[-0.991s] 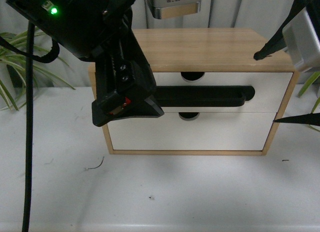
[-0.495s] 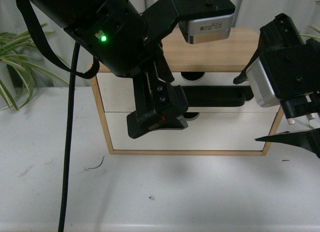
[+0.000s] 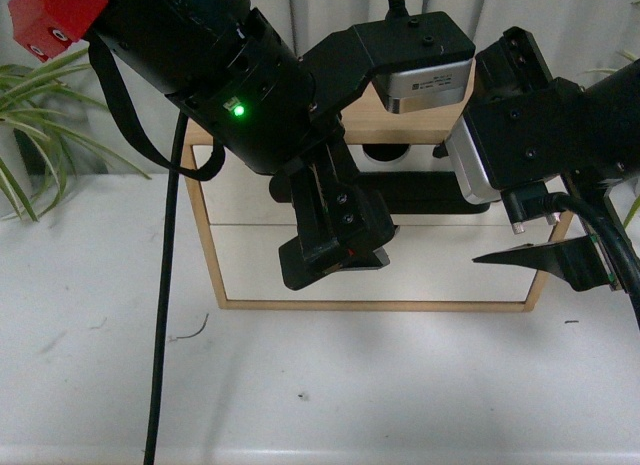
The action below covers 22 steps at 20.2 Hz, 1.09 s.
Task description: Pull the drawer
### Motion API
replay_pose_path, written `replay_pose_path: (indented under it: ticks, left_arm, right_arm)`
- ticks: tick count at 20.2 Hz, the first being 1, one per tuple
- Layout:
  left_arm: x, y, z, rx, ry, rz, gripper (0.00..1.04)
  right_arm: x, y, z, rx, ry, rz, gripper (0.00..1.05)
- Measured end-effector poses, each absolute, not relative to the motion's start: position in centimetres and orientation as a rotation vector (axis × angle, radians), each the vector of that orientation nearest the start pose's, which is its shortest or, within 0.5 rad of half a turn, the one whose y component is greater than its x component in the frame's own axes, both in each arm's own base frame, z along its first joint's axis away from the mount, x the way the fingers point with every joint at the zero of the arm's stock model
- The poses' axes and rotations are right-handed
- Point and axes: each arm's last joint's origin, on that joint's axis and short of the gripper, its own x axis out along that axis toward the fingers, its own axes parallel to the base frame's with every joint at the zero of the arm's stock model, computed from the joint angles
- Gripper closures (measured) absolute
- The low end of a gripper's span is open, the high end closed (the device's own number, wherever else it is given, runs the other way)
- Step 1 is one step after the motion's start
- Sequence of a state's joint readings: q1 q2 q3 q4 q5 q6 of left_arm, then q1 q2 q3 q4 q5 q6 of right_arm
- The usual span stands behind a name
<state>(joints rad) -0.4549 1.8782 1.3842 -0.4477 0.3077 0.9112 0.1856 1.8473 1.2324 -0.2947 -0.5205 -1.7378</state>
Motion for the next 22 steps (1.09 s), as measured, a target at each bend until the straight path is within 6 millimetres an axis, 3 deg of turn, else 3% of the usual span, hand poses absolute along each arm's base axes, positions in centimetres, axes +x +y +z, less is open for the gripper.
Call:
replay_pose_path:
  ticks: [3, 11, 22]
  left_arm:
    - [36.6, -18.6, 19.4, 0.854, 0.595, -1.088, 0.07]
    - [37.2, -19.0, 17.9, 0.84, 0.616, -1.104, 0.07]
    - [37.2, -19.8, 17.8, 0.819, 0.597, -1.134, 0.07]
  right_arm:
    - [37.9, 8.7, 17.5, -1.386, 0.125, 1.244, 0.06]
    - [37.9, 9.3, 15.6, -1.383, 0.139, 1.287, 0.06]
    - [37.5, 9.4, 14.8, -1.379, 0.152, 1.311, 0.06]
